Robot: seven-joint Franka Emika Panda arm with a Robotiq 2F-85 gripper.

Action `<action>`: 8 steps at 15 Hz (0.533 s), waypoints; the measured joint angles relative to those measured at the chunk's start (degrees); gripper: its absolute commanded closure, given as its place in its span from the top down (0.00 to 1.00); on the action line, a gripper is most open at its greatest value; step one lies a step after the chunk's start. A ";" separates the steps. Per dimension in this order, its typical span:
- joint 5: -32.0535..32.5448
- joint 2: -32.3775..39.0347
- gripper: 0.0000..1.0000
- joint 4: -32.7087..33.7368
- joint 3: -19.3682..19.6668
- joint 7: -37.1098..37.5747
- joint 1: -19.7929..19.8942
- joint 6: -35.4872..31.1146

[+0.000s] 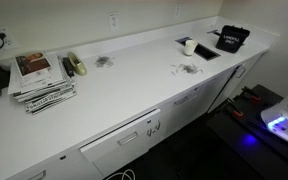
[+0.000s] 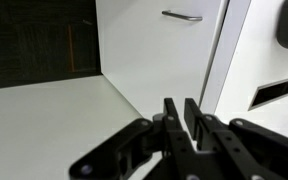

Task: Close the right cabinet door

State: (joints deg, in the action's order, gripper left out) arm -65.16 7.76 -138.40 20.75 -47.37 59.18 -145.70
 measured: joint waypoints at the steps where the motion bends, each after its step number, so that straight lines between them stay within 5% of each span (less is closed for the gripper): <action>1: 0.00 -0.62 0.31 -0.43 0.21 -0.84 -0.07 0.00; 3: 0.00 -0.65 0.47 -0.51 0.48 -0.90 -0.20 0.00; 8: 0.00 -0.13 0.48 -0.36 0.58 -0.89 -0.46 0.00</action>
State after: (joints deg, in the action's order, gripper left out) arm -65.16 7.63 -138.76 21.33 -48.26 58.72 -145.70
